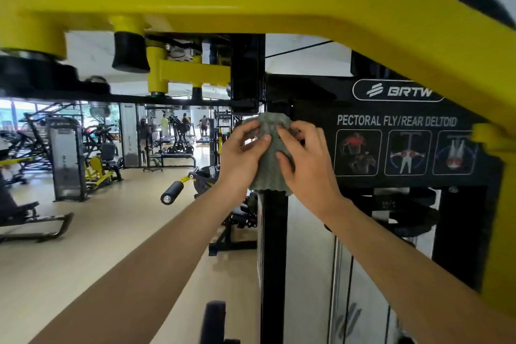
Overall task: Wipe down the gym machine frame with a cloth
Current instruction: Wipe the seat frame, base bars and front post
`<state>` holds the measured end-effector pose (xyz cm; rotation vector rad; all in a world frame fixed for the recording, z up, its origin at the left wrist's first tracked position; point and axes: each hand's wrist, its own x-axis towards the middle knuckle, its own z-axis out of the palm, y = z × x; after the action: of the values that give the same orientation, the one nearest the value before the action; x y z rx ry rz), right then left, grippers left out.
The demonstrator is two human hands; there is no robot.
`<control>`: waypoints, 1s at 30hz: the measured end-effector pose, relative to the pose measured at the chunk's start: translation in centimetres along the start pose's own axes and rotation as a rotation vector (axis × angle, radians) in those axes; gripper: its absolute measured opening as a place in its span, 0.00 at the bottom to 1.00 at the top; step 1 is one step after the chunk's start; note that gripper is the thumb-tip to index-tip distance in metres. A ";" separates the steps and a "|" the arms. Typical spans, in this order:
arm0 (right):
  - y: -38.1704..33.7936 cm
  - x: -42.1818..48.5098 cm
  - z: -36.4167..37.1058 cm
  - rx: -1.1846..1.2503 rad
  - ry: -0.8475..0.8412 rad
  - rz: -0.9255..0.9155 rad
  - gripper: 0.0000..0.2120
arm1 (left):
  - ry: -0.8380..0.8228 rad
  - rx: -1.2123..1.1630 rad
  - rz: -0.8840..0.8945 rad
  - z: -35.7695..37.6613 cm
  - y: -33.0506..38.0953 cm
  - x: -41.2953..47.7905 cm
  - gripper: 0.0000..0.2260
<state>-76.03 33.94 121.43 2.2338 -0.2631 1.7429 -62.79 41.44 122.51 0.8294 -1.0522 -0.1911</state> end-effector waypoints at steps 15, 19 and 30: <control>-3.1 -11.1 2.4 0.135 0.018 0.287 0.20 | -0.139 0.227 -0.052 -3.8 -5.6 -8.1 0.18; -4.1 -13.5 3.0 0.201 0.038 0.467 0.19 | -0.146 0.257 -0.069 -4.5 -6.8 -10.5 0.19; -4.1 -11.9 0.5 0.809 -0.276 1.008 0.18 | -0.178 0.278 -0.103 -5.2 -6.7 -12.9 0.19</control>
<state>-77.25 37.19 109.33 3.2845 -1.0593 2.2526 -63.49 46.10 107.79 1.1354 -1.2208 -0.2115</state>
